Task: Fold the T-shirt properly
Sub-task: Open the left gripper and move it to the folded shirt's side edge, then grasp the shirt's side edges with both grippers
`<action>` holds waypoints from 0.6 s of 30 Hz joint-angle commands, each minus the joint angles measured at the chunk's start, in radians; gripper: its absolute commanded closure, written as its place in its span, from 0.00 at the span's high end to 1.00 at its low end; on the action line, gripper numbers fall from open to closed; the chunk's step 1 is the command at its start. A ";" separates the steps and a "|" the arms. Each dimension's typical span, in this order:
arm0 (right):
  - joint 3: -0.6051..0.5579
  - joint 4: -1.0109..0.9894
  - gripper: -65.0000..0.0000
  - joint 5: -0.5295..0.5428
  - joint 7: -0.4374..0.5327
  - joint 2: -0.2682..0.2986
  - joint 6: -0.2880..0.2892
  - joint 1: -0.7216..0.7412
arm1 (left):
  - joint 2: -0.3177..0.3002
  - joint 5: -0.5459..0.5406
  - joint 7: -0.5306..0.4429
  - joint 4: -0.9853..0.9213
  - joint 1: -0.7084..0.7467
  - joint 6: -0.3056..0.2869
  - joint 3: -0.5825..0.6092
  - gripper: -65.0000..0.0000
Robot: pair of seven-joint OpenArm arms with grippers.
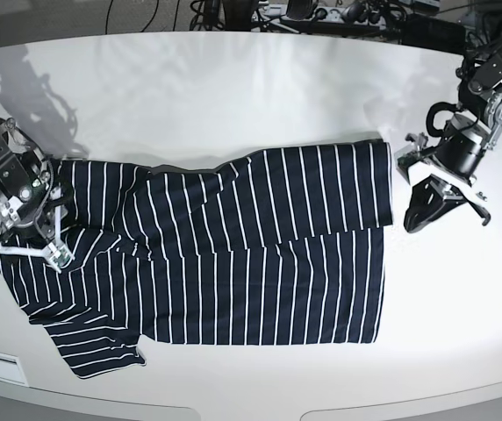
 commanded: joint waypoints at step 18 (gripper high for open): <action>0.014 0.130 0.60 -0.115 0.002 -0.007 -0.088 -0.044 | 0.183 -0.348 -0.050 -0.193 -0.255 -0.278 -0.010 0.00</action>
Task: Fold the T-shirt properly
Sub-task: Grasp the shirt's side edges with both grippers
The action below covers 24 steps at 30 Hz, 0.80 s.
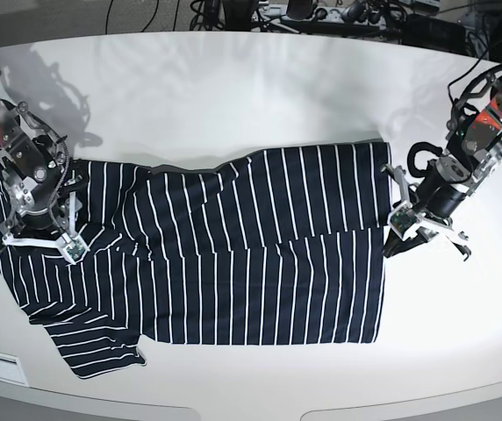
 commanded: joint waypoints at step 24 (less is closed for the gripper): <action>0.367 0.063 0.00 0.121 0.054 0.020 -0.066 -0.105 | 0.051 -0.317 0.212 -0.033 -0.135 -0.218 -0.010 0.00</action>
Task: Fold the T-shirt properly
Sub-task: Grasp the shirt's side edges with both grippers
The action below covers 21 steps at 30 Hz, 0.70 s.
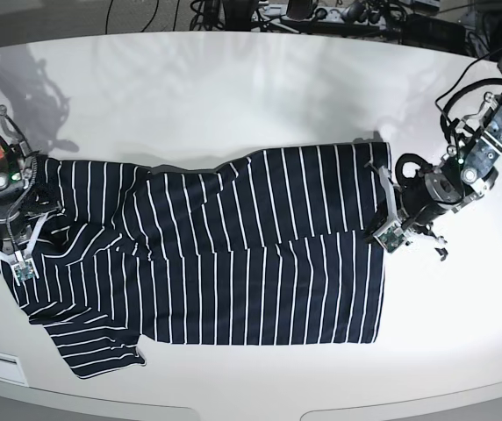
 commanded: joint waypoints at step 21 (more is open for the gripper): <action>0.235 -0.401 0.00 0.573 -0.054 -0.036 0.433 0.074 | 0.219 -0.195 0.310 -0.254 -0.220 -0.165 -0.012 0.00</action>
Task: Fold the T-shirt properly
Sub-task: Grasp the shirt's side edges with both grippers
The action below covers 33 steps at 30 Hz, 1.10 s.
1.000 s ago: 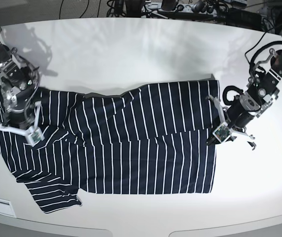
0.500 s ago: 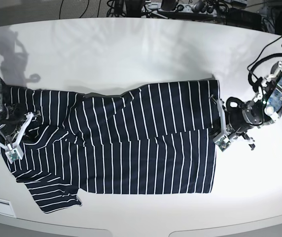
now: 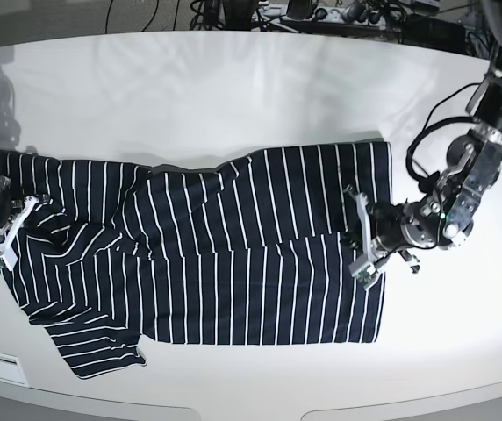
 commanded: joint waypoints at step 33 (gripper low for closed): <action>0.011 -0.132 0.00 -0.054 -0.064 -0.043 0.138 0.010 | -0.025 -0.101 0.048 -0.139 -0.283 -0.100 0.166 0.00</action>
